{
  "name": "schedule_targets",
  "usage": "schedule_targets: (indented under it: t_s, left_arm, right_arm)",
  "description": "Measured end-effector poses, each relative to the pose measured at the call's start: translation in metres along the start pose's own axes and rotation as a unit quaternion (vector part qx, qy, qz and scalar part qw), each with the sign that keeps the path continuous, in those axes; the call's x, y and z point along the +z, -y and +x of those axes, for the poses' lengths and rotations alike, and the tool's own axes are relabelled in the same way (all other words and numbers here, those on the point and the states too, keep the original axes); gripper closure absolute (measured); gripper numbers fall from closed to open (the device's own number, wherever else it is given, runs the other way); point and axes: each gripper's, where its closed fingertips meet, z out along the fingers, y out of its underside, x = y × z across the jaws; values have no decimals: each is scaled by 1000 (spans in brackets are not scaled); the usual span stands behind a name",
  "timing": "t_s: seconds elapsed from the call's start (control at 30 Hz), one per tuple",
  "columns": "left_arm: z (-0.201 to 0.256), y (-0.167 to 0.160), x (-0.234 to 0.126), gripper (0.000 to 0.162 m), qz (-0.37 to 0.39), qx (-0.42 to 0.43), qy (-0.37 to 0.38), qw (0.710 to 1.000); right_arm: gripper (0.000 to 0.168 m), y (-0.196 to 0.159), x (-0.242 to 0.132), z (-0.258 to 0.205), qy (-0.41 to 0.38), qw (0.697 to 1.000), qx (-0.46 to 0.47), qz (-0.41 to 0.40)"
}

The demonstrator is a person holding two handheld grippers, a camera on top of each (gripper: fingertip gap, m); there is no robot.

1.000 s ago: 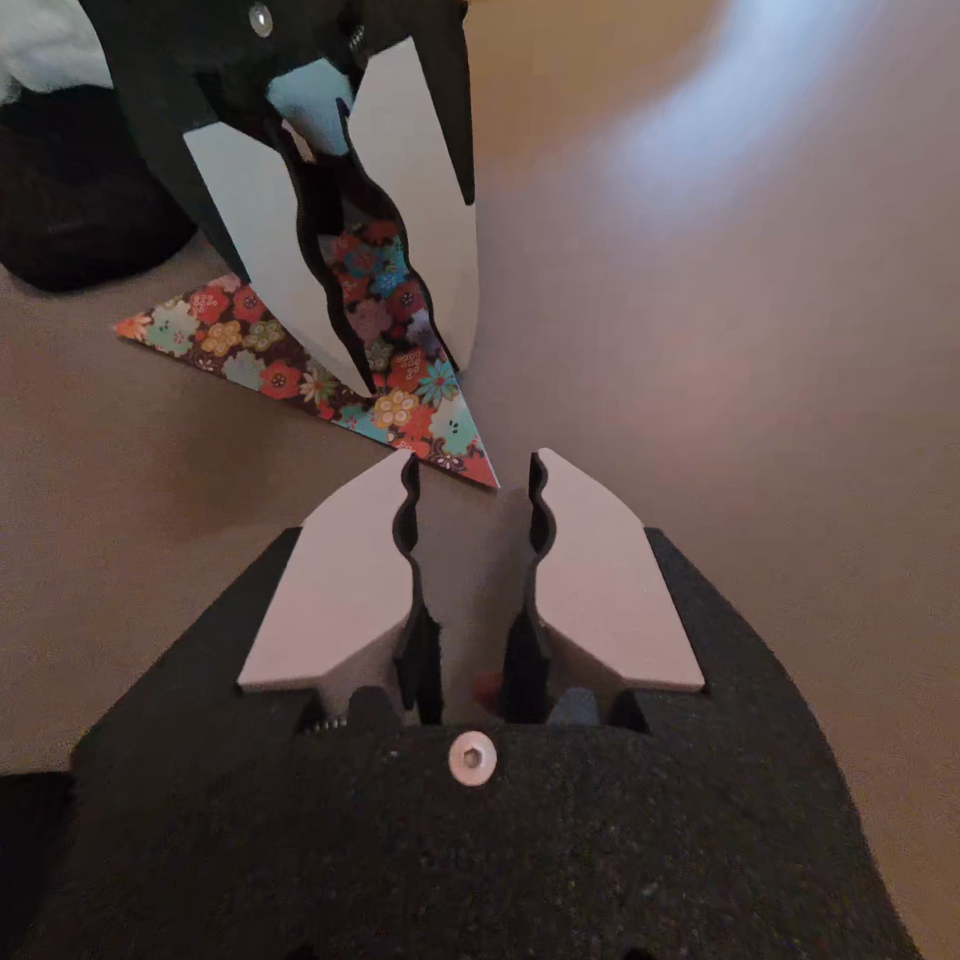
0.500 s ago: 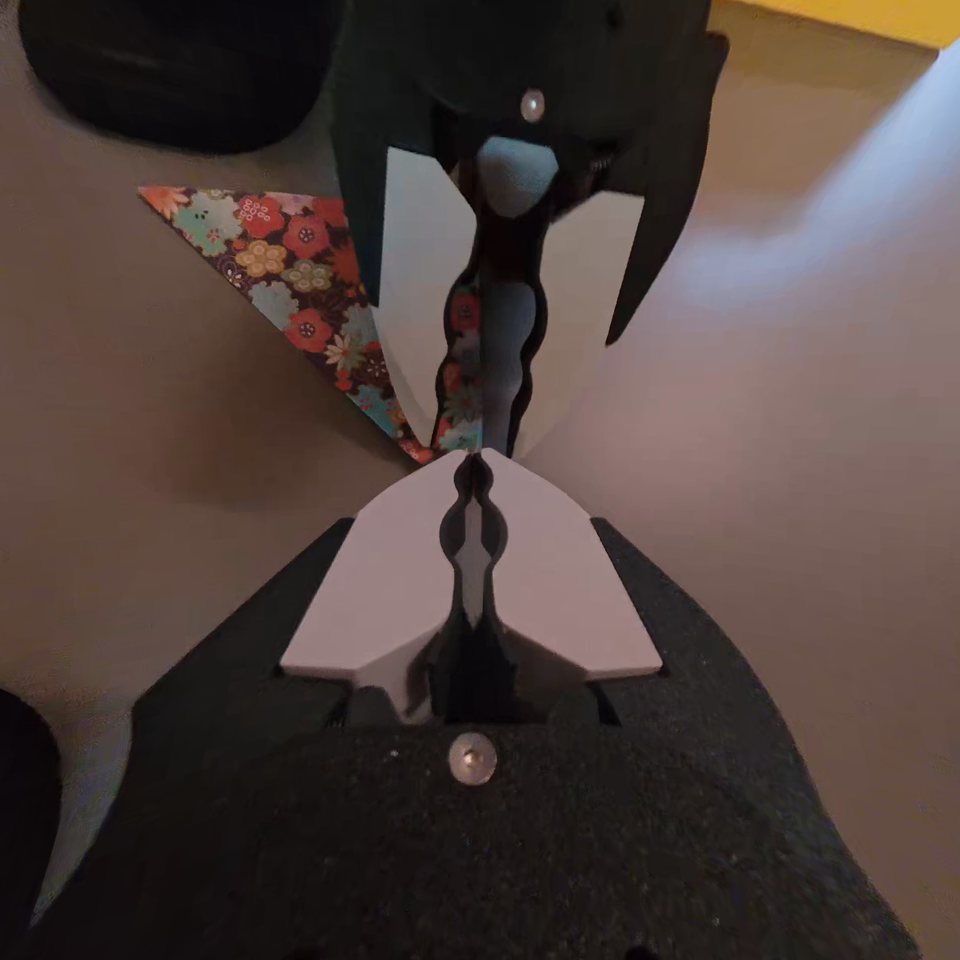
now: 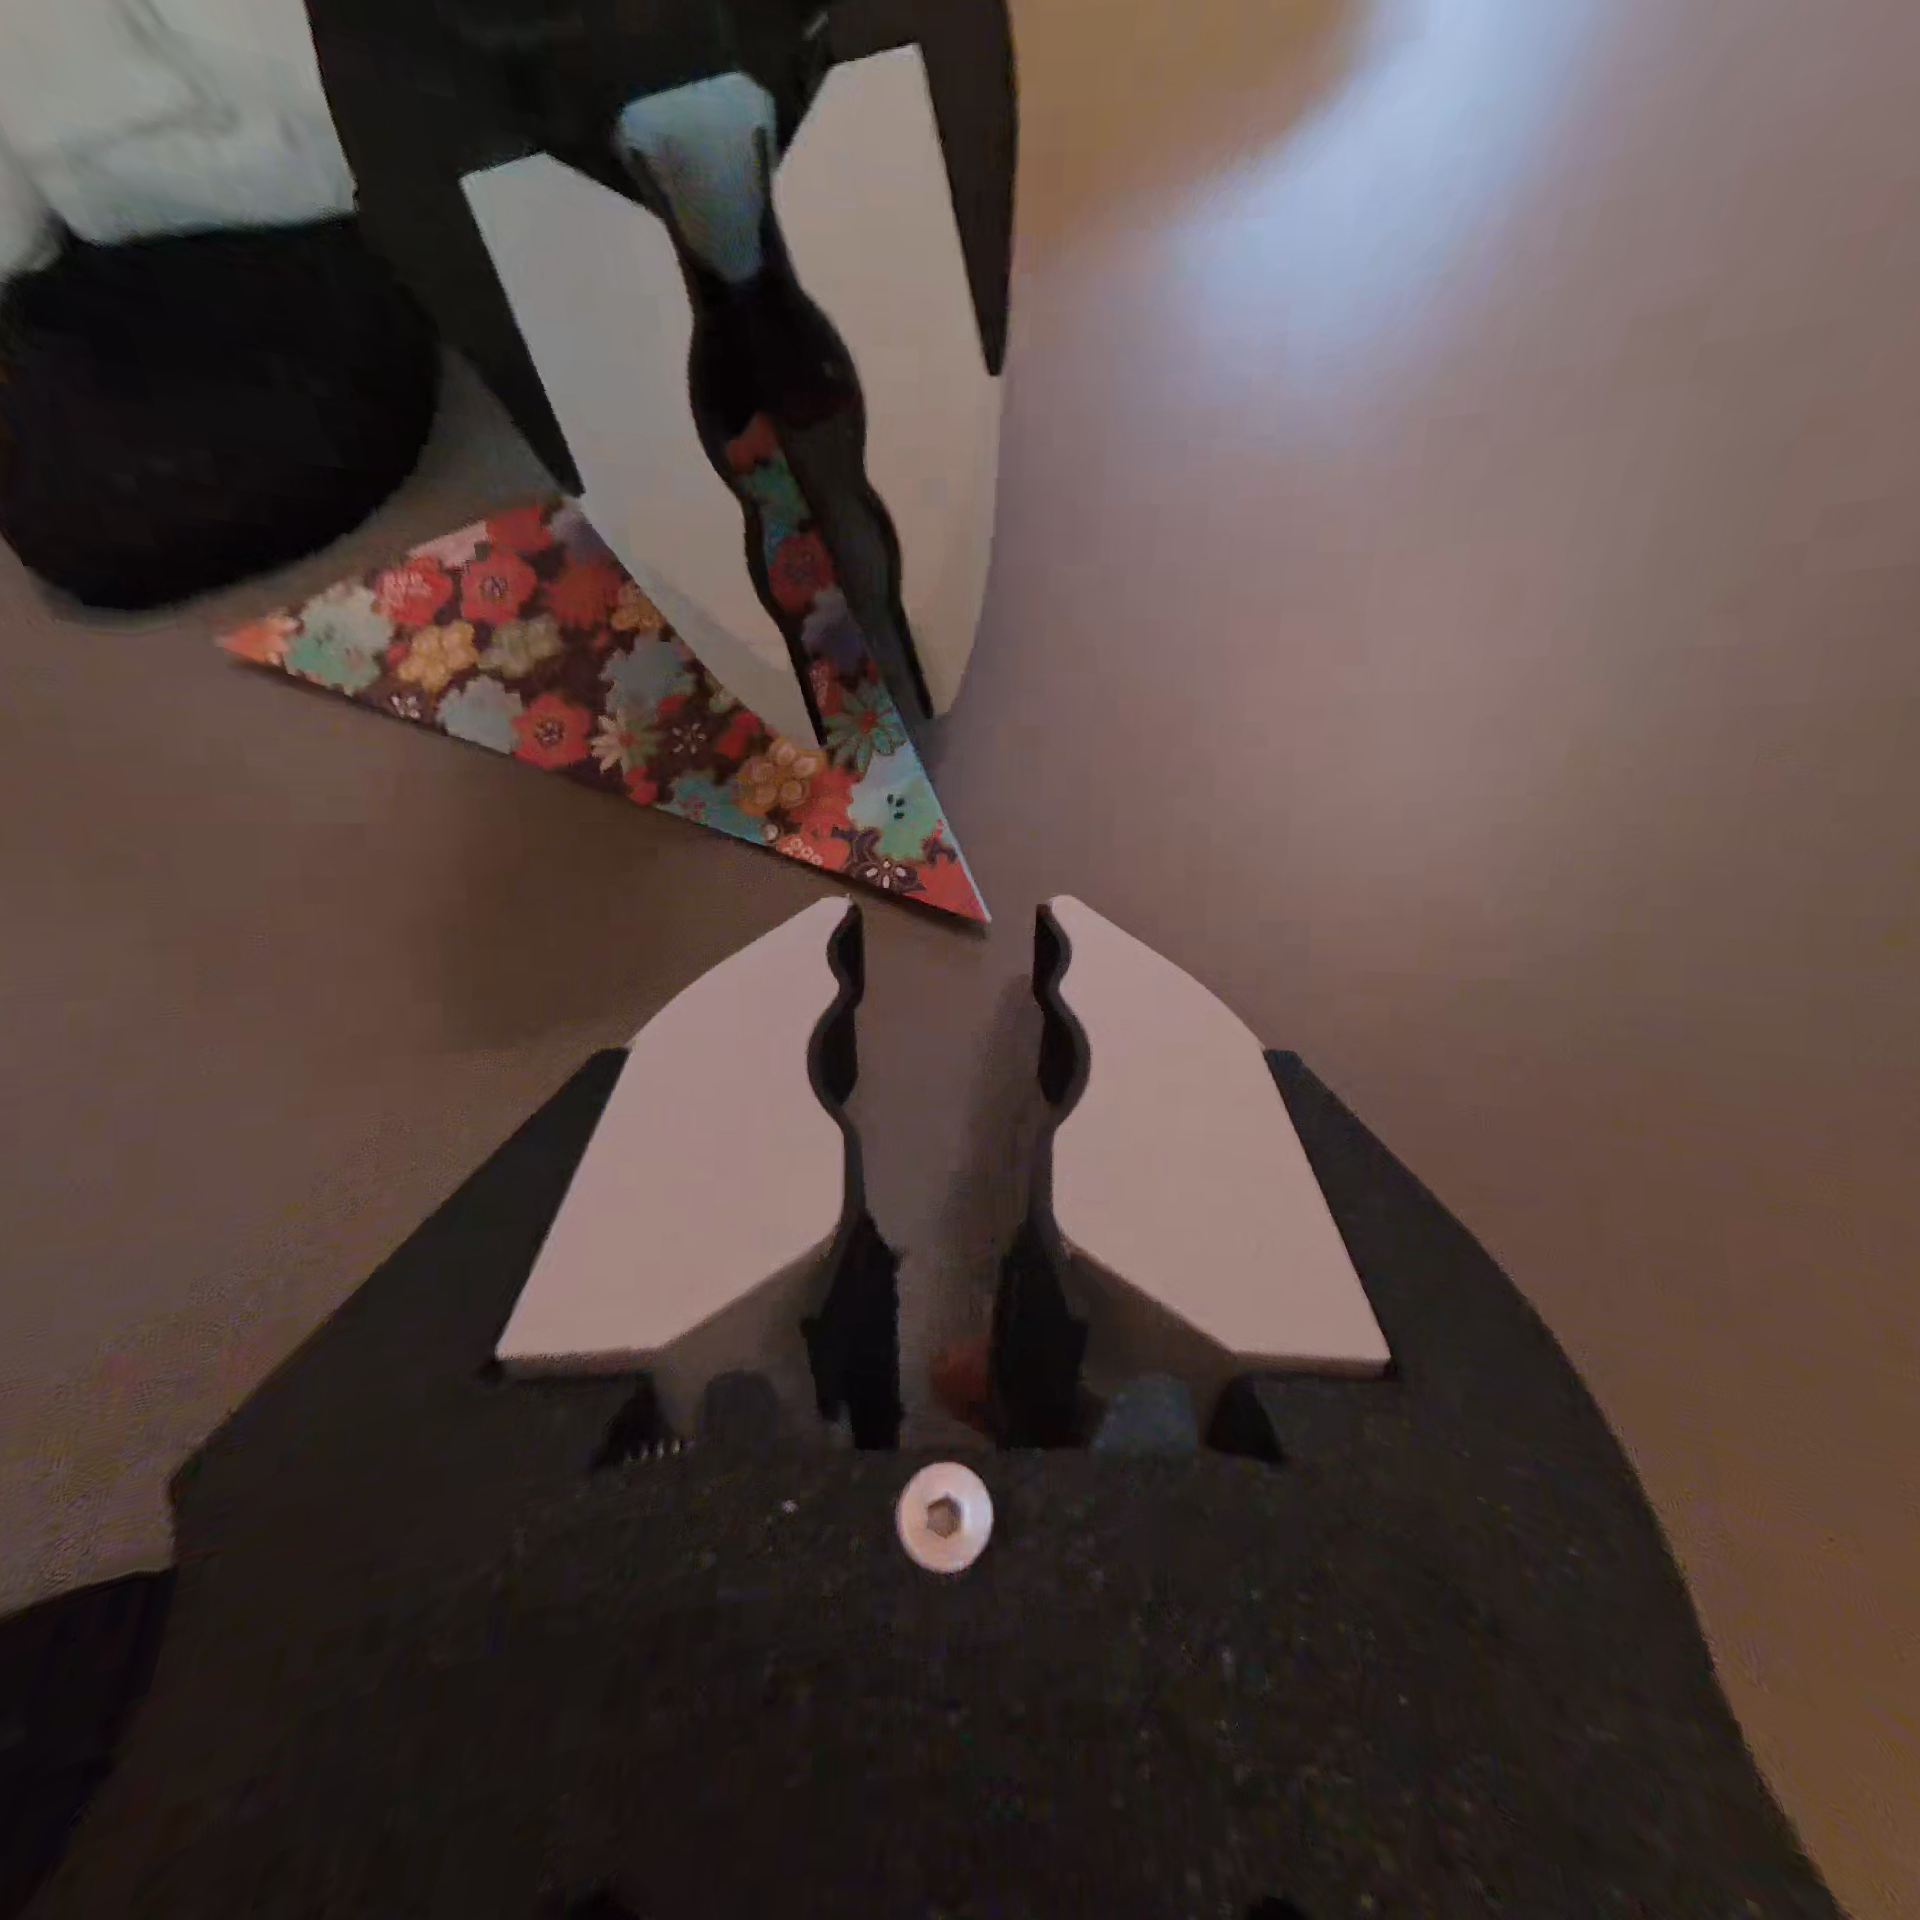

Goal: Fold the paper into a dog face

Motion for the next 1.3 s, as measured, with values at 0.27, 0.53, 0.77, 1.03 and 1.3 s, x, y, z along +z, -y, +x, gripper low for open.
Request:
schedule_targets:
  t_s: [0.27,0.53,0.77,1.03,1.3]
  left_arm:
    - [-4,0,2,134,1,-1,7,1000]
    - [6,6,13,133,-11,4,-32,999]
    - [19,16,10,162,16,17,-70,997]
    - [14,32,-5,162,104,32,-65,992]
    - [-7,16,-30,131,28,98,77,992]
  right_arm:
    - [166,-5,20,-6,66,986,-138,-72]
    - [168,7,12,-17,74,966,-235,-75]
    - [166,41,-2,-17,5,968,-246,-41]
    - [139,51,-6,-25,63,977,58,193]
    - [168,46,-15,-15,-7,984,10,177]
